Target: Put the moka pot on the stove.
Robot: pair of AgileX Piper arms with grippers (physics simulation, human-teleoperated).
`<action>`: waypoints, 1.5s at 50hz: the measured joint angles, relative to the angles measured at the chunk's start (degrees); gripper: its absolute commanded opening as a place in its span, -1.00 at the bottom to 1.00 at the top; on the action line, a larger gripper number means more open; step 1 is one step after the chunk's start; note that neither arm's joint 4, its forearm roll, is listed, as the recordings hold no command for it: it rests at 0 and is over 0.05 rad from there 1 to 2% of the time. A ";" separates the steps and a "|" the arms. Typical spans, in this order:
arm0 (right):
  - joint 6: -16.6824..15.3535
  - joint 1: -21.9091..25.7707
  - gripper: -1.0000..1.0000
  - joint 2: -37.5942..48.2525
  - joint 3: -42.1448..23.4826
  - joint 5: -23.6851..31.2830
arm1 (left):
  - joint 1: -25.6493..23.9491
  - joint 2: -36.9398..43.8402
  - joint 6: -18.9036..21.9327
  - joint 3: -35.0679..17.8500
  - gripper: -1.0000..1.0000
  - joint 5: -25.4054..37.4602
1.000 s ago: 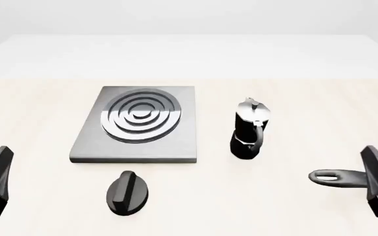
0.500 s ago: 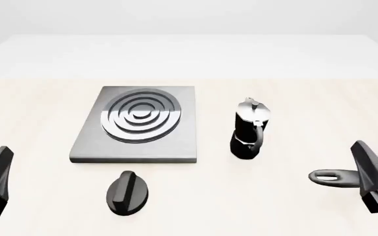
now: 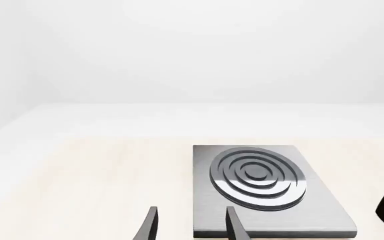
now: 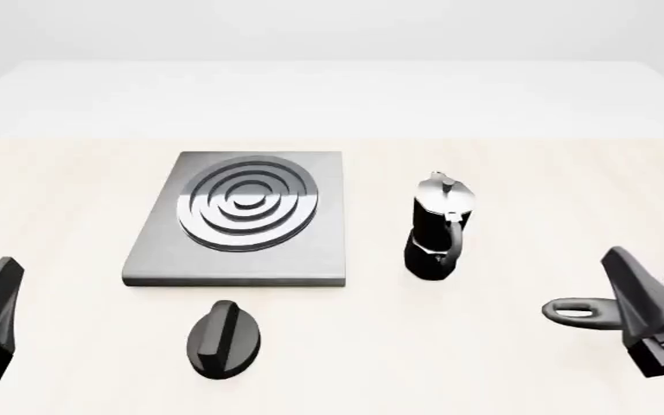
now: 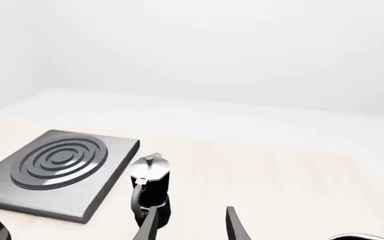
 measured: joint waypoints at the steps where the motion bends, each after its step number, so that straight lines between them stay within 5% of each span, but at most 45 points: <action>1: -0.01 0.17 1.00 0.12 0.01 -0.10 | 0.00 0.00 0.00 0.00 1.00 0.00; 24: -0.14 3.74 1.00 6.74 0.43 -6.16 | 0.00 0.00 0.00 0.00 1.00 0.00; 75: 0.79 9.75 1.00 38.29 1.55 -35.68 | 0.00 0.00 0.00 0.00 1.00 0.00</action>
